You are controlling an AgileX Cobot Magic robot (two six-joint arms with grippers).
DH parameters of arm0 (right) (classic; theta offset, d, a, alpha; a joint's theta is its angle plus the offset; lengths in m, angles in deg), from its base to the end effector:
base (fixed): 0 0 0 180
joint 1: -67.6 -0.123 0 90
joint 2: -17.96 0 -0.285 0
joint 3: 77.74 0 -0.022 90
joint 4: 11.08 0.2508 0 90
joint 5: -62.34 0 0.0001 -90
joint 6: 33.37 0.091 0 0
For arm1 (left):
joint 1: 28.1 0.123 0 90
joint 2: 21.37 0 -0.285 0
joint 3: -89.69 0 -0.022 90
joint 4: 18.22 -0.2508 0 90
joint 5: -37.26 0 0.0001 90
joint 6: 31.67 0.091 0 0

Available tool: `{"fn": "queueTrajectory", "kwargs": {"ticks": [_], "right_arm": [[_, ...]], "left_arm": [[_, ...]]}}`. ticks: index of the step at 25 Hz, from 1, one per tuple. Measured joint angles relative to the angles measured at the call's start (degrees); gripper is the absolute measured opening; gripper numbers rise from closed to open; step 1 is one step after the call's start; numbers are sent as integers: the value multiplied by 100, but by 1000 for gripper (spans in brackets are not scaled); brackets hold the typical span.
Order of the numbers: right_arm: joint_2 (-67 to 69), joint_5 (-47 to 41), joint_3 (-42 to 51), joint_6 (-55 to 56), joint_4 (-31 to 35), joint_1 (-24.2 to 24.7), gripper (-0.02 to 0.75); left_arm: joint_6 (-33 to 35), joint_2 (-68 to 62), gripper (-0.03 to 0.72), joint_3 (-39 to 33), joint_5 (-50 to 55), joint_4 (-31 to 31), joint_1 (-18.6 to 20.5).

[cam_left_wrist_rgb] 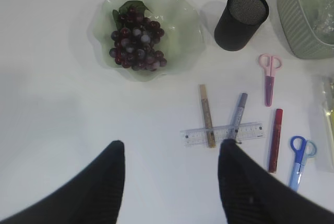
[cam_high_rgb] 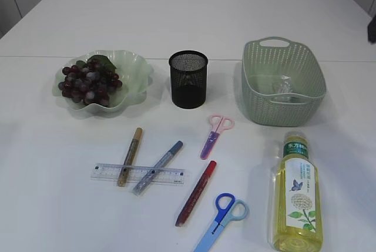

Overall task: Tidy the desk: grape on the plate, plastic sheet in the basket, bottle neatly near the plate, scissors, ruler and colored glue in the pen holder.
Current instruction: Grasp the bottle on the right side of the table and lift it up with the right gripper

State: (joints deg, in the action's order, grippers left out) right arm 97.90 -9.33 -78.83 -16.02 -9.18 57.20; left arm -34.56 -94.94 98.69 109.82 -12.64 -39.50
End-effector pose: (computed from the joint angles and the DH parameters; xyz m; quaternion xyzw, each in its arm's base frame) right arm 0.2323 0.0455 0.3945 0.0596 0.9651 0.0771 0.2430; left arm 0.1925 -0.0474 0.4575 0.0724 0.9269 -0.0936 0.3561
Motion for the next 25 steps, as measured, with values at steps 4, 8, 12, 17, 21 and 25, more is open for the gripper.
{"fn": "queueTrajectory", "kwargs": {"ticks": [4, 8, 12, 17, 21, 25], "right_arm": [[-119, 0, 736, 351, 211, 0, 524], [-196, 0, 1344, 767, 197, 0, 524], [-196, 20, 1768, 1065, 354, 0, 524], [-206, 40, 2032, 1093, 614, 0, 524], [-205, 40, 2065, 1062, 948, 0, 524], [-205, 45, 2065, 1084, 1049, -64, 526]], "left_arm": [[0, 0, 415, 0, 0, 0, 0], [0, 0, 415, 0, 0, 11, 0], [0, 0, 415, 0, 0, 34, 0], [0, 0, 415, 0, 0, 34, 0], [0, 0, 415, 0, 0, 45, 0], [0, 0, 415, 0, 0, 54, 0]]}}
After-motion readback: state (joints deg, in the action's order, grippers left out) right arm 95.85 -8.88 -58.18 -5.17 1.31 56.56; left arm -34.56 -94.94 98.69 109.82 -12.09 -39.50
